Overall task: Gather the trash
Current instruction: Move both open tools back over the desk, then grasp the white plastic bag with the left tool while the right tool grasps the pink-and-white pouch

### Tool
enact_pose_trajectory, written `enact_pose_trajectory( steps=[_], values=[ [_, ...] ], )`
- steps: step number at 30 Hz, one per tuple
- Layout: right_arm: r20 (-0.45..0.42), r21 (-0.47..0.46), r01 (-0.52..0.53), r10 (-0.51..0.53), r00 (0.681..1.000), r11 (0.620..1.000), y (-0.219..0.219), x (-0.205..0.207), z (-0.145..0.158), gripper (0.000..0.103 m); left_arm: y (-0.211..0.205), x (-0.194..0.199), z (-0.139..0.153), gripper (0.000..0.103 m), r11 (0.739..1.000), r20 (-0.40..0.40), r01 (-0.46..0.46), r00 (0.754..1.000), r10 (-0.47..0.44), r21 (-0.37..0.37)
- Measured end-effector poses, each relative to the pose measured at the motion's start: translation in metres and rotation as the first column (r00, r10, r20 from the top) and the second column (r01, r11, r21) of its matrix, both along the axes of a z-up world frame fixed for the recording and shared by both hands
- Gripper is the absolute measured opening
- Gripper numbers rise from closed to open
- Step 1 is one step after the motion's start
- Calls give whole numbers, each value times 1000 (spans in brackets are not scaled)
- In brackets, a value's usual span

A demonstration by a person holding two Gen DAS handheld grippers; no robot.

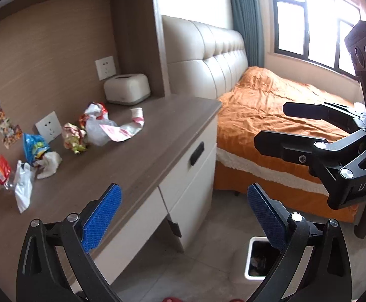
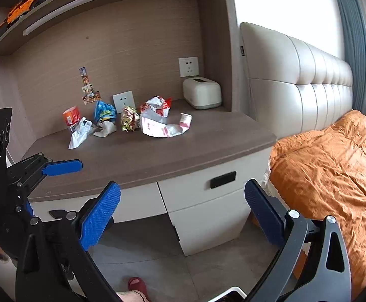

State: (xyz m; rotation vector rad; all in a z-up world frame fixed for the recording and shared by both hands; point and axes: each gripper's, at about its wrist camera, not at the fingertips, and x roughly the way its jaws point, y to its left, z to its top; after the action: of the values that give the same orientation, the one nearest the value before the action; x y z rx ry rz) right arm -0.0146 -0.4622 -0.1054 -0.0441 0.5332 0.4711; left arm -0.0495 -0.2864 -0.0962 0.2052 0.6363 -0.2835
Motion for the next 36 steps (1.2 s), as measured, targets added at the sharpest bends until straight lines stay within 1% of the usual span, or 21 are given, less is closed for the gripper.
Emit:
enact_pose_trajectory(
  steps=[8,13,16,21,24,28,32,36],
  values=[
    [17,-10,-89,89,996,996,72,47,13,99,84,39,18,98,993,31,-117,993,117,12],
    [6,-17,-93,93,996,996,113,85,12,99,141,71,22,98,982,37,-187,982,186,19],
    [-13,-40,-67,67,998,997,135,112,1,99,176,94,17,98,969,32,-243,970,242,40],
    [-80,-59,-56,52,995,997,165,151,-28,99,233,122,6,98,945,18,-321,947,320,68],
    [-95,-106,-42,32,995,994,181,167,-42,99,259,140,-3,98,935,-8,-344,938,346,82],
    [-116,-126,-19,4,993,992,190,187,-53,99,281,162,-17,98,936,-47,-343,937,347,76],
    [-133,-149,20,-40,990,989,195,205,-63,99,292,181,-30,98,937,-66,-339,936,344,86],
    [-135,-184,62,-88,987,981,198,219,-71,99,301,198,-42,98,931,-90,-351,929,360,103]
  ],
)
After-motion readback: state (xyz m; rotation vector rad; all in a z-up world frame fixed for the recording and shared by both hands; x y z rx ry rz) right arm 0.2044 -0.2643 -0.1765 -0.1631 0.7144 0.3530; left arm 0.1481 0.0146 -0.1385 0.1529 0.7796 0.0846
